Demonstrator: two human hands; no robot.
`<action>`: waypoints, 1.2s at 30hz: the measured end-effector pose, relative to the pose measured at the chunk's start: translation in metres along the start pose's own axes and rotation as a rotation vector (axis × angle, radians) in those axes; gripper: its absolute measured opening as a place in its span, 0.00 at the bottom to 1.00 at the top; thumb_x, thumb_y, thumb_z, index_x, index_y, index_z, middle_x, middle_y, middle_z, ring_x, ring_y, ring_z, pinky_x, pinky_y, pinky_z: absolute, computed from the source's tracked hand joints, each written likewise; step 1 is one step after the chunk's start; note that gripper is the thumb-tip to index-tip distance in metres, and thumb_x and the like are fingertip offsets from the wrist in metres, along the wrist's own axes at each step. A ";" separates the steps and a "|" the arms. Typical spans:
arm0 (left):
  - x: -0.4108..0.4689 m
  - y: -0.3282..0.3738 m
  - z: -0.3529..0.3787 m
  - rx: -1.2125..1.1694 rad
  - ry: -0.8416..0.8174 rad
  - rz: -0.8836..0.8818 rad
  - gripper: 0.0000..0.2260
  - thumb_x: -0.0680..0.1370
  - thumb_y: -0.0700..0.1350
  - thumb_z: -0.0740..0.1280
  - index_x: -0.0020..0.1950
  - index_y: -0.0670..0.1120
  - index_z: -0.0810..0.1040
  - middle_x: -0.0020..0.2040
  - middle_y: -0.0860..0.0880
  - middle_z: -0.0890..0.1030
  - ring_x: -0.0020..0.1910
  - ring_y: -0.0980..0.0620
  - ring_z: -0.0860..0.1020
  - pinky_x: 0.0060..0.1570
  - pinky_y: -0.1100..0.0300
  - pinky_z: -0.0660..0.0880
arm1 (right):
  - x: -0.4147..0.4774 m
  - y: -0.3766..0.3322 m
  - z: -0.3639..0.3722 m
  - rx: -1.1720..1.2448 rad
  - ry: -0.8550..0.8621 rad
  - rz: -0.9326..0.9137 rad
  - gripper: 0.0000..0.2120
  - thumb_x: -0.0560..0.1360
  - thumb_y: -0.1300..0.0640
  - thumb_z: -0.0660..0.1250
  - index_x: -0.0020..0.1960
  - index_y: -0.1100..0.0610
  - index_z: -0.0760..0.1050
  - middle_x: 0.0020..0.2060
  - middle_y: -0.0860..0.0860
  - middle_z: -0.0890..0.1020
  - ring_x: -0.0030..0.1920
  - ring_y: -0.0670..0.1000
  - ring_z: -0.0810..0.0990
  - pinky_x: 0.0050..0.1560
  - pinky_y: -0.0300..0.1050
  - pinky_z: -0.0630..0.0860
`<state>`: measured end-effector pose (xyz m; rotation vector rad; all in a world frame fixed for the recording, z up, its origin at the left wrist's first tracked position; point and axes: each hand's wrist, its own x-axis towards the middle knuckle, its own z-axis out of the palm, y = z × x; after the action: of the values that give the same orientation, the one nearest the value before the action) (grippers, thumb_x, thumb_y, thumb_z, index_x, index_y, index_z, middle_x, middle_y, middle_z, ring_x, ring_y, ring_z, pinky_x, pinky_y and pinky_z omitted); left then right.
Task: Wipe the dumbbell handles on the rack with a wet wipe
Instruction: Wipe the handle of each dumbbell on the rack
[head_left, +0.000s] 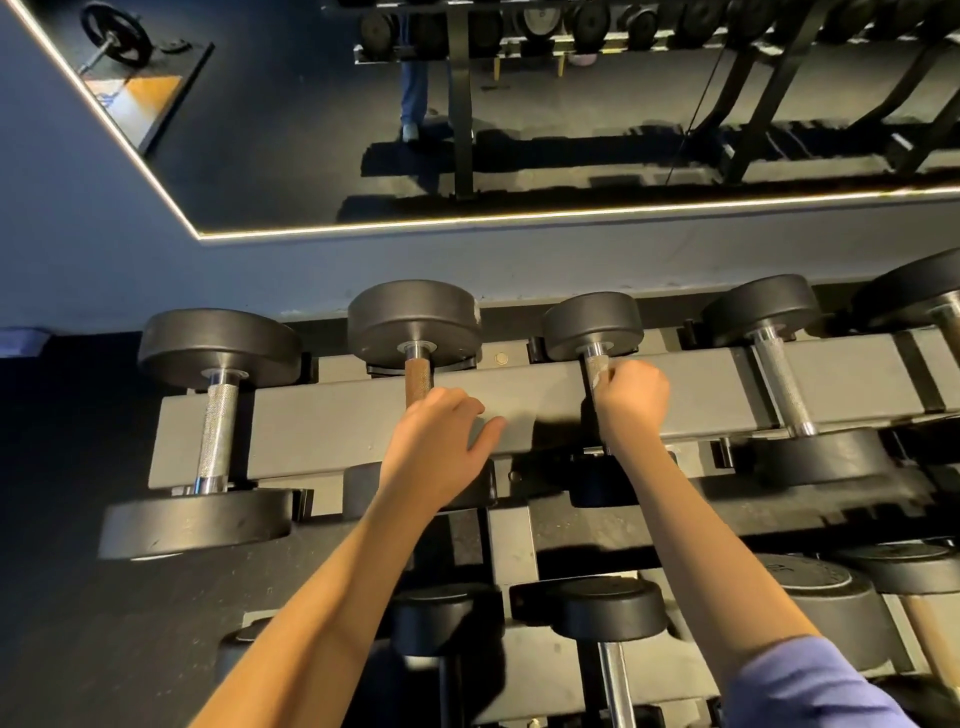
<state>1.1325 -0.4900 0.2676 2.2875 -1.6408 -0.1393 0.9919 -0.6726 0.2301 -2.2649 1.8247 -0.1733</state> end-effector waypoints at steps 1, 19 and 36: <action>0.000 0.000 0.000 -0.002 0.000 -0.002 0.25 0.77 0.61 0.50 0.50 0.48 0.81 0.42 0.53 0.79 0.40 0.56 0.76 0.41 0.59 0.78 | 0.002 0.002 0.001 0.076 0.040 0.003 0.13 0.80 0.58 0.58 0.53 0.62 0.79 0.48 0.59 0.81 0.49 0.58 0.78 0.45 0.46 0.69; 0.002 -0.002 0.004 0.002 0.003 -0.011 0.24 0.78 0.61 0.49 0.38 0.50 0.78 0.33 0.54 0.76 0.32 0.58 0.75 0.34 0.63 0.76 | -0.007 0.044 -0.001 0.418 -0.046 -0.151 0.06 0.77 0.60 0.65 0.45 0.63 0.77 0.40 0.55 0.79 0.41 0.53 0.76 0.42 0.46 0.71; -0.001 0.002 0.000 -0.004 0.017 -0.016 0.22 0.79 0.58 0.52 0.42 0.47 0.81 0.36 0.52 0.77 0.34 0.56 0.75 0.35 0.65 0.71 | -0.023 0.029 -0.012 0.358 -0.077 -0.128 0.05 0.73 0.62 0.65 0.39 0.60 0.75 0.39 0.55 0.77 0.40 0.54 0.77 0.44 0.52 0.78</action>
<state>1.1304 -0.4899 0.2681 2.2928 -1.6131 -0.1261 0.9567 -0.6575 0.2357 -2.1016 1.4735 -0.3951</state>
